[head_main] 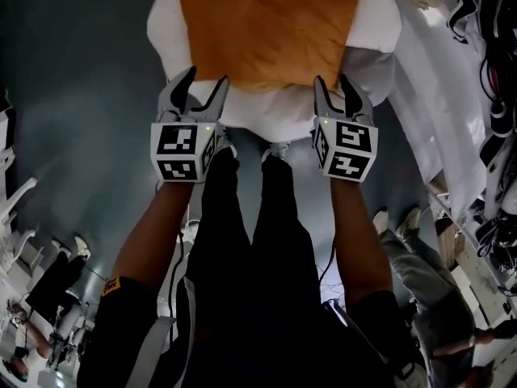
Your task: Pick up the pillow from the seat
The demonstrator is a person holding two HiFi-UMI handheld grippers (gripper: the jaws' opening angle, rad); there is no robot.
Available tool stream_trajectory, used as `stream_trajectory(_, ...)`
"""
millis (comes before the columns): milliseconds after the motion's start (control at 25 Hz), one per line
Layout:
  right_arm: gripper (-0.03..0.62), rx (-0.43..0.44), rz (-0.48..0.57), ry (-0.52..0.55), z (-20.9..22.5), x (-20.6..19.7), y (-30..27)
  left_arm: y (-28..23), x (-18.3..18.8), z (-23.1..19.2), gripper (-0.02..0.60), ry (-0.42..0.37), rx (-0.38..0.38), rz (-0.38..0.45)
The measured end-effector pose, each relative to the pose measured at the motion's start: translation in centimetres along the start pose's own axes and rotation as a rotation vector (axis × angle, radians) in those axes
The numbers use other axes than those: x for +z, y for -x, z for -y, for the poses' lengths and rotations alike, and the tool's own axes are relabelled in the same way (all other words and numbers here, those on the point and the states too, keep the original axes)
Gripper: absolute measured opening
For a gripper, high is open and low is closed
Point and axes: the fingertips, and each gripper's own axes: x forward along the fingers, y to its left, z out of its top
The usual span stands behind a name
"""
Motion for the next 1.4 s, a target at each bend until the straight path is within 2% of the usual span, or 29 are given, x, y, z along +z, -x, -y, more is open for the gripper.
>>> stream_trajectory(400, 0.230, -0.021, -0.054, -0.012, 2.4, -3.3, -7.2, -8.5, -4.2, -3.0, 0.299, -0.005, -0.001, -0.077)
stream_trajectory(640, 0.249, -0.008, -0.079, 0.003, 3.3, -5.3, -10.8, -12.5, -6.4, -4.5, 0.340, -0.008, 0.032, -0.120)
stream_trajectory(760, 0.259, -0.005, -0.095, 0.003, 3.9, -6.4, -12.5, -14.5, -7.8, -5.3, 0.344, -0.004, 0.045, -0.147)
stream_trajectory(920, 0.273, 0.012, -0.122, -0.003, 4.1, -8.2, -14.8, -16.8, -10.1, -6.7, 0.352, 0.048, 0.061, -0.187)
stream_trajectory(1160, 0.291, 0.033, -0.157, 0.006, 5.0, -10.7, -18.5, -20.6, -12.9, -8.1, 0.365, 0.027, 0.081, -0.242)
stream_trajectory(1400, 0.301, 0.033, -0.192, 0.024, 5.6, -12.6, -21.1, -22.9, -14.4, -8.1, 0.379, 0.033, 0.076, -0.255)
